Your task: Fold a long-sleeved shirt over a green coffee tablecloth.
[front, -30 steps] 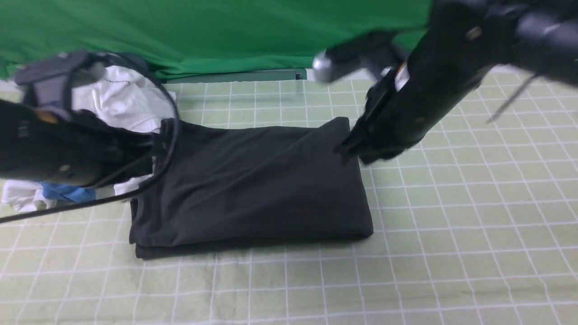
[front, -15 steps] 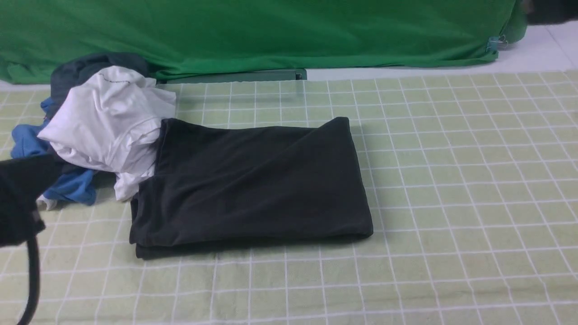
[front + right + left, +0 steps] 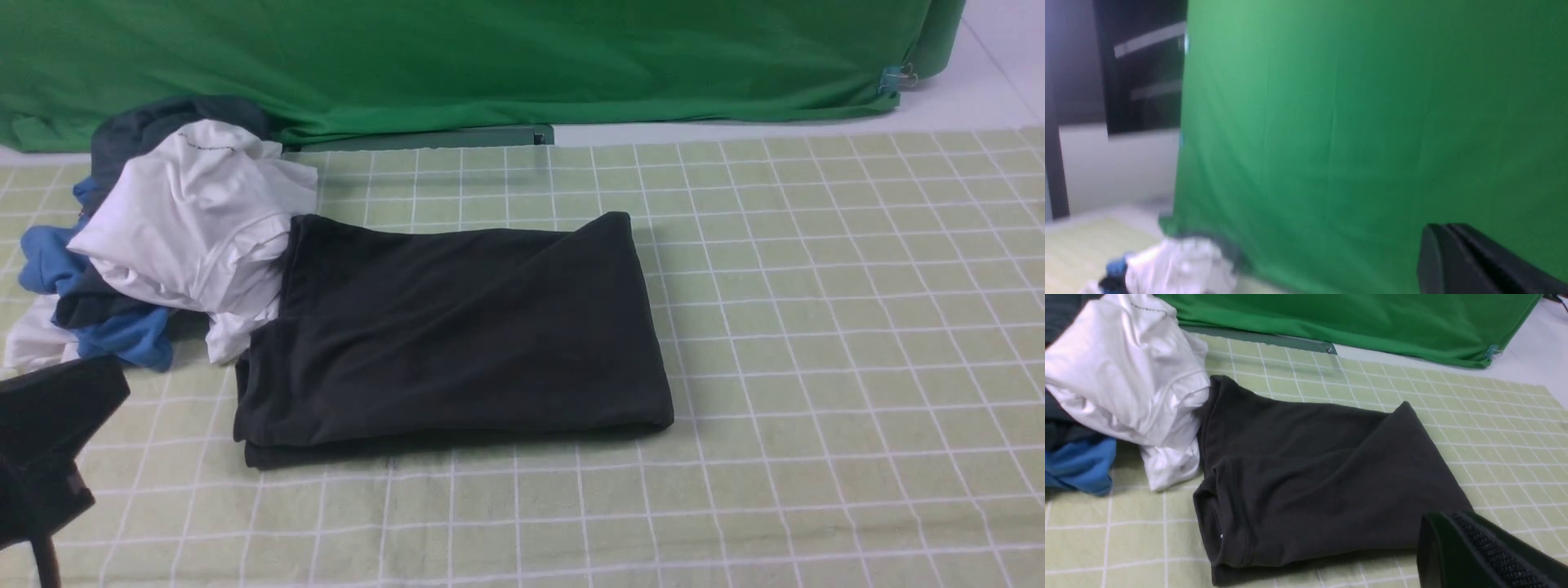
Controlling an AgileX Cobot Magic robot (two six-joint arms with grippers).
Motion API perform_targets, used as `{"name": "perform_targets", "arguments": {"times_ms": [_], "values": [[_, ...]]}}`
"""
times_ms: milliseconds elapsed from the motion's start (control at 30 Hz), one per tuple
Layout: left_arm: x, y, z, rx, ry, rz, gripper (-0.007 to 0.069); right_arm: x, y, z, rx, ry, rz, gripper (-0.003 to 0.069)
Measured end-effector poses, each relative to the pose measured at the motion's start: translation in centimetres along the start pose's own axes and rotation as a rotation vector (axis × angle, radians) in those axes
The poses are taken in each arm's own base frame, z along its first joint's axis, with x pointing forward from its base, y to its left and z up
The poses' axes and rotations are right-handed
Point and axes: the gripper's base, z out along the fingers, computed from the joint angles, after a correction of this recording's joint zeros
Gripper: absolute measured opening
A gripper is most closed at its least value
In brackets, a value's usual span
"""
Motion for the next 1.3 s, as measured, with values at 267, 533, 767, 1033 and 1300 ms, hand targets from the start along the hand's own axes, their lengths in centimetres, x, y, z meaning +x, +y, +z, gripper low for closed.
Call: {"name": "perform_targets", "arguments": {"times_ms": [267, 533, 767, 1033, 1300], "values": [[-0.8, 0.0, 0.0, -0.003, -0.086, 0.016, 0.0011, 0.9, 0.0, -3.4, 0.011, -0.084, 0.004, 0.0043], [-0.9, 0.2, 0.0, -0.030, -0.095, 0.067, 0.0011, 1.7, 0.0, -3.4, 0.011, -0.003, 0.019, 0.0105], [-0.9, 0.8, -0.1, -0.102, -0.092, 0.190, 0.0011, 1.7, 0.0, -3.4, 0.011, 0.000, 0.021, 0.0122], [-0.9, 1.0, -0.1, -0.124, -0.090, 0.229, 0.0012, 1.7, 0.0, -3.4, 0.011, 0.000, 0.021, 0.0132], [-1.0, 1.3, -0.1, -0.158, -0.088, 0.302, 0.0013, 1.7, 0.0, -3.4, 0.011, 0.000, 0.022, 0.0158]]}}
